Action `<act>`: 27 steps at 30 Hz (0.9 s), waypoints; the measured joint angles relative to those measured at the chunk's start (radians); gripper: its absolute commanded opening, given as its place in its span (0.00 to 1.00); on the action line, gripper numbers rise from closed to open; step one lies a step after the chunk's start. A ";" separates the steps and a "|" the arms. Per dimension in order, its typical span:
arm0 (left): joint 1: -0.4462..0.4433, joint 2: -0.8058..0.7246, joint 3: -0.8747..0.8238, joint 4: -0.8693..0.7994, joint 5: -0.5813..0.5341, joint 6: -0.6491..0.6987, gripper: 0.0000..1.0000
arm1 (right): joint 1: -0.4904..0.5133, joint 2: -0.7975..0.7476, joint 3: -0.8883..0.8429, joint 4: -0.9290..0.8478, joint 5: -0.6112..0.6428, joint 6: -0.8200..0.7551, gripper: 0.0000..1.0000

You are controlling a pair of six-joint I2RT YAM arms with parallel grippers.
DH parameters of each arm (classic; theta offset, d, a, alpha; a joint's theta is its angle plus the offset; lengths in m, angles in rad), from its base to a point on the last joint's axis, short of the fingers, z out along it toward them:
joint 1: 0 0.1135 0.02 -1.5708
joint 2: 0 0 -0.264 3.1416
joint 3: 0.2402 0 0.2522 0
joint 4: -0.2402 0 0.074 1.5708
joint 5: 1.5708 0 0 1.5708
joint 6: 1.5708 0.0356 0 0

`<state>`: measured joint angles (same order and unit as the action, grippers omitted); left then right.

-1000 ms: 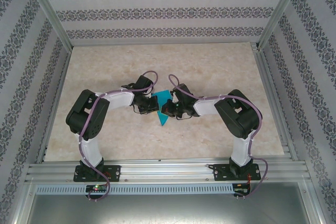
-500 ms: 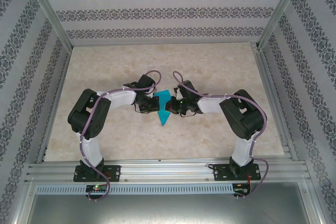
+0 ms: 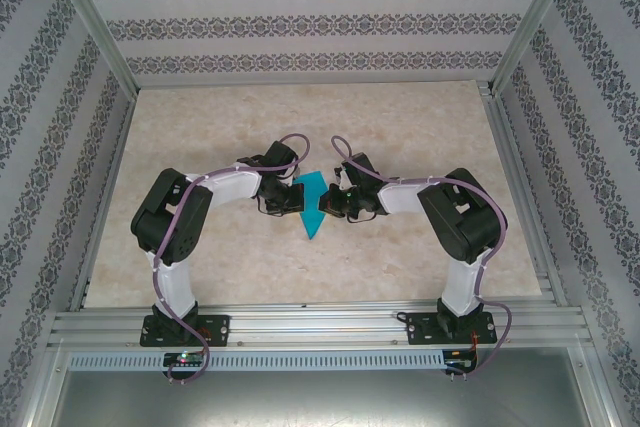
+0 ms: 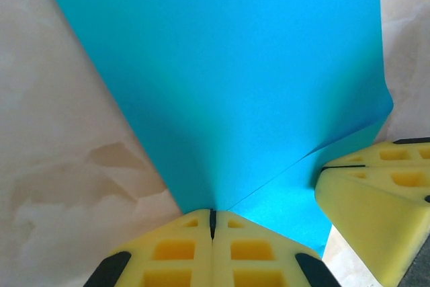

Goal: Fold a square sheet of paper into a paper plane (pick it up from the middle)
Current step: Third fold the triangle at the center of the table.

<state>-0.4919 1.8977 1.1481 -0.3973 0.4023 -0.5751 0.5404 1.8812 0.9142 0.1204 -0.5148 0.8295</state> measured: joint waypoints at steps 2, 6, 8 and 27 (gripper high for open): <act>0.000 0.000 0.000 0.000 -0.002 0.000 0.00 | 0.000 -0.005 0.000 -0.005 0.001 -0.001 0.00; -0.004 0.002 0.004 -0.005 -0.005 0.000 0.00 | -0.005 -0.018 0.003 -0.023 0.013 -0.020 0.00; -0.005 0.002 0.005 -0.007 -0.008 0.000 0.00 | -0.012 -0.018 0.007 -0.031 0.017 -0.026 0.00; -0.005 0.003 0.005 -0.007 -0.011 0.018 0.00 | -0.166 -0.023 0.055 -0.077 0.088 -0.030 0.00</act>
<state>-0.4965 1.9011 1.1526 -0.4042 0.3916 -0.5568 0.3740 1.8584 0.9688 0.0437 -0.4271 0.7998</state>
